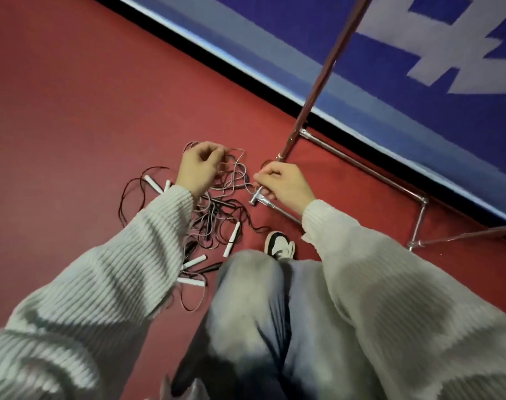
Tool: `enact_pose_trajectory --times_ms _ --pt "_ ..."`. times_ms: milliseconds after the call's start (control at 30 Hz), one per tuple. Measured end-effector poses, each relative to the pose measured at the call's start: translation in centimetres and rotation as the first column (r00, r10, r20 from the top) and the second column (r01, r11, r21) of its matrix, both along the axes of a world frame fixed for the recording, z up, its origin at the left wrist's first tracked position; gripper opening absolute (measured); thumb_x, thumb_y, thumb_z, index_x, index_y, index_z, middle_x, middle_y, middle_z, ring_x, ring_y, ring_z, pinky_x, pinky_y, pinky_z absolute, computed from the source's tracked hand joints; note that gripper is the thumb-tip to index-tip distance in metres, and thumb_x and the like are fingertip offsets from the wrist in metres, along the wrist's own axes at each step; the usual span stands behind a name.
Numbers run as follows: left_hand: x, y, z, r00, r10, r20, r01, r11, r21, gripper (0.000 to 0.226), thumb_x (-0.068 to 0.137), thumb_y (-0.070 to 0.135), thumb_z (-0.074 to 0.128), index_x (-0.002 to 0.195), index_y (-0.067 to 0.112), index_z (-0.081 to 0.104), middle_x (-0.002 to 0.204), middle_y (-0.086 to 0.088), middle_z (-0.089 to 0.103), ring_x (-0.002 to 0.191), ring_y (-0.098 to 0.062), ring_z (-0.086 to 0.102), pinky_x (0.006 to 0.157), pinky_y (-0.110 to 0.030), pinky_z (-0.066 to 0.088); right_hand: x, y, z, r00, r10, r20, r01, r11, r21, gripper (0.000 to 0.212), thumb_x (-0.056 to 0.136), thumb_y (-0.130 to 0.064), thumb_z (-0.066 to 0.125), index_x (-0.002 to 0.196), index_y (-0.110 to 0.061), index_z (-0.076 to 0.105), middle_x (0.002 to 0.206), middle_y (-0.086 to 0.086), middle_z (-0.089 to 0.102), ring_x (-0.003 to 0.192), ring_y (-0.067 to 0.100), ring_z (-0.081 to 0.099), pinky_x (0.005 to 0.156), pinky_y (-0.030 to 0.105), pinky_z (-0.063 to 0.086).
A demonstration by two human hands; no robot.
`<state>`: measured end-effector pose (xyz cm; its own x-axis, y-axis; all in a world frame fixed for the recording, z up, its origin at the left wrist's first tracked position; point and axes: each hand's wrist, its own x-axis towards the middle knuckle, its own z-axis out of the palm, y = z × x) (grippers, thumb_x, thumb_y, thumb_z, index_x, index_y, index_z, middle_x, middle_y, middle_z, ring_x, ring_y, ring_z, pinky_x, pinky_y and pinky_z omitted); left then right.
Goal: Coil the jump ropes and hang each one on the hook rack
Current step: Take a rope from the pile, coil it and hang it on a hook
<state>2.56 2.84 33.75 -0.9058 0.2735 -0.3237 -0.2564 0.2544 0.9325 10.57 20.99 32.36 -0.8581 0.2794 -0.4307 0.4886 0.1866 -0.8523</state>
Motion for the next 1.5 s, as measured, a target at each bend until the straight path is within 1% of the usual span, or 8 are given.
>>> enact_pose_trajectory --times_ms 433,633,833,933,1033,1167,1333,1500 --pt "5.2 -6.0 -23.7 0.906 0.146 0.398 0.015 0.928 -0.373 0.03 0.103 0.014 0.055 0.073 0.014 0.061 0.069 -0.008 0.064 0.049 -0.006 0.059 0.055 -0.024 0.047 -2.2 -1.4 -15.9 0.927 0.267 0.262 -0.227 0.959 -0.173 0.011 0.093 -0.016 0.071 0.083 -0.014 0.072 0.079 0.007 0.075 0.059 0.009 0.058 0.053 0.019 0.043" --pt "7.2 -4.4 -31.8 0.845 0.147 0.514 0.099 0.901 -0.422 0.02 0.08 0.036 0.058 0.071 0.019 0.065 0.075 -0.011 0.074 0.069 -0.028 0.072 0.076 -0.04 0.058 -1.1 1.0 -20.2 0.918 0.204 0.339 -0.149 0.972 -0.18 0.01 0.094 -0.017 0.069 0.087 -0.011 0.073 0.084 0.008 0.077 0.061 0.007 0.059 0.059 0.021 0.046" --pt "9.6 -5.0 -31.2 0.538 0.493 0.684 -0.199 0.862 -0.466 0.018 0.097 0.017 0.06 0.08 0.015 0.061 0.075 -0.006 0.063 0.066 -0.019 0.06 0.062 -0.029 0.05 -0.1 1.6 -21.9 0.91 0.23 0.345 -0.183 0.969 -0.164 0.01 0.094 -0.019 0.07 0.085 -0.017 0.074 0.081 0.002 0.078 0.065 0.006 0.063 0.063 0.023 0.05" --pt "10.0 -4.3 -33.2 0.651 0.429 0.626 -0.151 0.882 -0.447 0.023 0.097 0.017 0.061 0.074 0.015 0.065 0.07 -0.007 0.063 0.067 -0.024 0.061 0.054 -0.025 0.05 0.3 1.4 -22.4 0.894 0.259 0.365 -0.217 0.964 -0.153 0.01 0.094 -0.023 0.071 0.085 -0.02 0.074 0.08 -0.003 0.078 0.067 0.006 0.067 0.067 0.028 0.054" --pt "8.4 -1.8 -35.0 0.812 0.207 0.546 0.083 0.885 -0.459 0.018 0.087 0.028 0.064 0.079 0.016 0.075 0.084 -0.017 0.075 0.084 -0.032 0.072 0.077 -0.039 0.06 -0.1 1.8 -22.8 0.892 0.239 0.383 -0.19 0.968 -0.162 0.011 0.094 -0.023 0.071 0.084 -0.022 0.073 0.08 -0.004 0.078 0.066 0.006 0.067 0.069 0.031 0.053" --pt "6.2 2.5 -36.9 0.875 -0.017 0.484 0.375 0.656 -0.655 0.04 0.092 0.034 0.068 0.123 0.011 0.06 0.124 -0.018 0.067 0.116 -0.039 0.064 0.094 -0.043 0.051 -0.7 3.6 -23.2 0.898 0.189 0.397 -0.135 0.978 -0.16 0.012 0.095 -0.021 0.07 0.084 -0.023 0.073 0.08 -0.003 0.078 0.067 0.007 0.066 0.065 0.025 0.05" --pt "7.4 4.0 -37.3 0.839 -0.098 0.535 0.519 0.438 -0.734 0.053 0.096 0.024 0.061 0.138 0.013 0.032 0.129 -0.017 0.061 0.12 -0.04 0.062 0.095 -0.047 0.049 0.1 5.5 -23.5 0.897 0.146 0.418 -0.096 0.986 -0.138 0.009 0.097 -0.021 0.067 0.09 -0.018 0.073 0.085 -0.001 0.078 0.071 0.008 0.067 0.068 0.025 0.052" --pt "9.6 4.2 -31.7 0.878 -0.165 0.45 0.343 0.872 -0.35 0.075 0.08 0.025 0.066 0.14 0.034 0.022 0.087 -0.012 0.071 0.075 -0.033 0.07 0.072 -0.045 0.056 1.4 4.5 -24.2 0.857 0.02 0.514 0.002 0.999 -0.042 0.015 0.1 -0.029 0.062 0.1 -0.014 0.066 0.082 0.006 0.075 0.071 0.017 0.067 0.073 0.041 0.057"
